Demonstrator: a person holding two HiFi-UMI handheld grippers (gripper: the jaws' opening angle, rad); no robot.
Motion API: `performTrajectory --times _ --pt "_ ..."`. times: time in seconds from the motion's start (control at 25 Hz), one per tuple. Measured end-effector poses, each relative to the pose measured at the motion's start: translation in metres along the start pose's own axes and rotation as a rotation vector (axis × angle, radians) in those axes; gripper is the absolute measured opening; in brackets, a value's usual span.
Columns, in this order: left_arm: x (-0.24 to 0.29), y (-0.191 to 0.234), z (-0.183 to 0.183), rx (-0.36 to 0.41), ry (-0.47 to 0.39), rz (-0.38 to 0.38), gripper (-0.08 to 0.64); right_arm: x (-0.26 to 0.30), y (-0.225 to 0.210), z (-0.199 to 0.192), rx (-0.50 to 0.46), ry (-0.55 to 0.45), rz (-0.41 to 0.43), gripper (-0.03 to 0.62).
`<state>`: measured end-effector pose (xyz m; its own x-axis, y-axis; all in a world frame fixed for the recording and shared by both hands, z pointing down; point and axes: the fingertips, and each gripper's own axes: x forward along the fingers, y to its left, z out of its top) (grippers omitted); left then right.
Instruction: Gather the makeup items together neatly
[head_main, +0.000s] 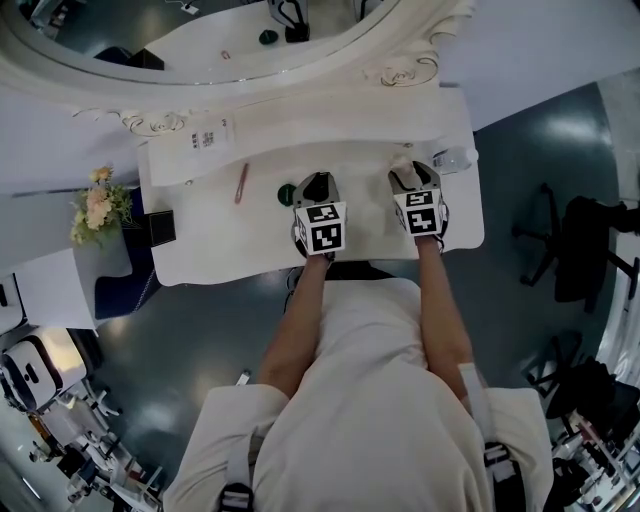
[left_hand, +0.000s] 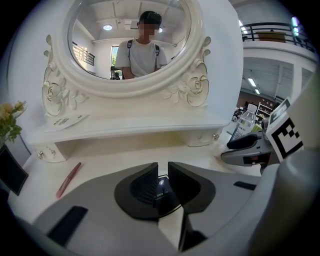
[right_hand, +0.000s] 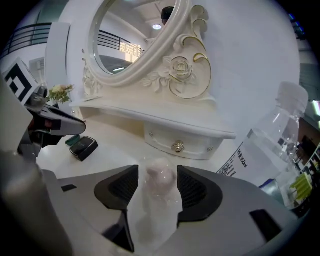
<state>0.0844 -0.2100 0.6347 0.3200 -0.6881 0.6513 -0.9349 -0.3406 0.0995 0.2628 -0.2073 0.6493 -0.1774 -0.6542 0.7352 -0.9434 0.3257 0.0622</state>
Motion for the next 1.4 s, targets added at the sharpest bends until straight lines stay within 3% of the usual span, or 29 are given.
performTrajectory --times 0.28,0.4,0.6,0.88,1.2,1.4 --pt "-0.004 0.015 -0.002 -0.002 0.006 0.013 0.071 0.010 -0.003 0.002 -0.109 0.060 -0.053 0.258" --pt "-0.008 0.023 -0.002 -0.013 0.003 0.021 0.071 0.014 -0.004 0.004 -0.139 0.066 -0.074 0.222" --pt "-0.016 0.032 -0.002 -0.013 -0.010 0.018 0.071 0.014 -0.007 0.006 -0.095 0.062 -0.116 0.164" --pt "-0.027 0.047 -0.001 0.006 -0.008 -0.019 0.071 0.003 0.020 0.006 -0.031 0.087 -0.149 0.166" --pt "-0.042 0.068 -0.002 0.077 0.018 -0.097 0.071 -0.008 0.078 0.017 0.096 0.086 -0.179 0.172" --pt "-0.054 0.093 -0.002 0.106 0.022 -0.106 0.071 -0.002 0.108 0.021 0.145 0.094 -0.192 0.174"
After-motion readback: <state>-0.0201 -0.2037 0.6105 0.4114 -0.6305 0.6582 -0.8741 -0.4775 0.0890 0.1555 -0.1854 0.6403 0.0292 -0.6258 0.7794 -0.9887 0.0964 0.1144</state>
